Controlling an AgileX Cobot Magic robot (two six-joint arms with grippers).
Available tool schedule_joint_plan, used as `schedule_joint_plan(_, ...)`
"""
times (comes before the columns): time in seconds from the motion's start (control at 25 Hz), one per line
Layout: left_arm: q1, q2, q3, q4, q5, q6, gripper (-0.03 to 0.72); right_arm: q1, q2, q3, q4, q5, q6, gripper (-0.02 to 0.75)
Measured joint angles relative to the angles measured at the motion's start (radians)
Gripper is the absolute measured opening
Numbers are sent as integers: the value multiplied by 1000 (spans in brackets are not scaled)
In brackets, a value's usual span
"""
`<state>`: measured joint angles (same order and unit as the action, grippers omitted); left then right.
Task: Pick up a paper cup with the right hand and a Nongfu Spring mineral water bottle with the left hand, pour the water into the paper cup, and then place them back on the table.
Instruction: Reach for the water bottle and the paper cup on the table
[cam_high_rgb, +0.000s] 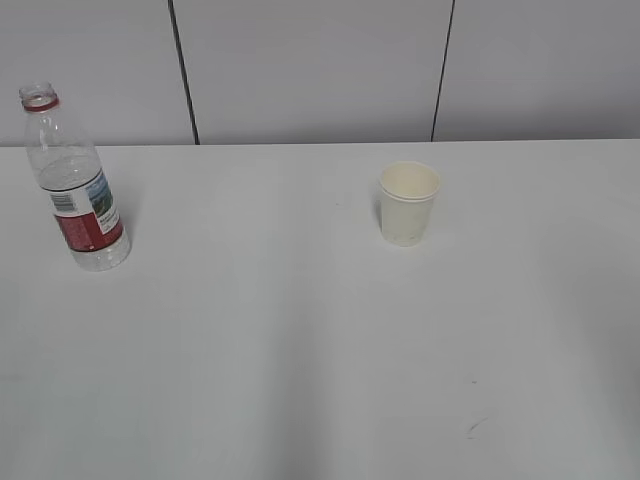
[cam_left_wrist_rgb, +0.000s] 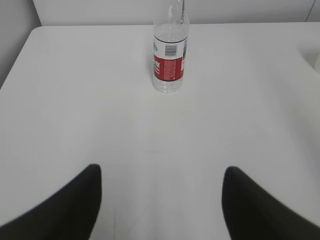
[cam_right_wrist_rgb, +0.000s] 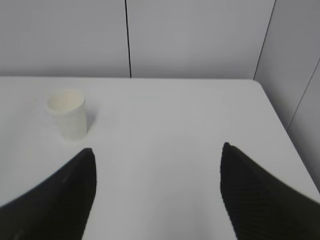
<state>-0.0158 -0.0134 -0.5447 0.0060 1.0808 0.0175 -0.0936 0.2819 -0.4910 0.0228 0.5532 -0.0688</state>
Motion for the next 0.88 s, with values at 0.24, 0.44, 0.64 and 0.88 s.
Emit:
schedule_joint_plan(0.24, 0, 0, 0, 0, 0, 0, 456, 0, 178, 2, 0, -275, 0, 572)
schedule_joint_plan(0.44, 0, 0, 0, 0, 0, 0, 456, 0, 307, 73, 24, -541, 0, 572)
schedule_joint_plan(0.64, 0, 0, 0, 0, 0, 0, 456, 0, 447, 167, 34, -801, 2, 572)
schedule_joint_plan(0.88, 0, 0, 0, 0, 0, 0, 456, 0, 627, 216, 30, -952, 21, 572)
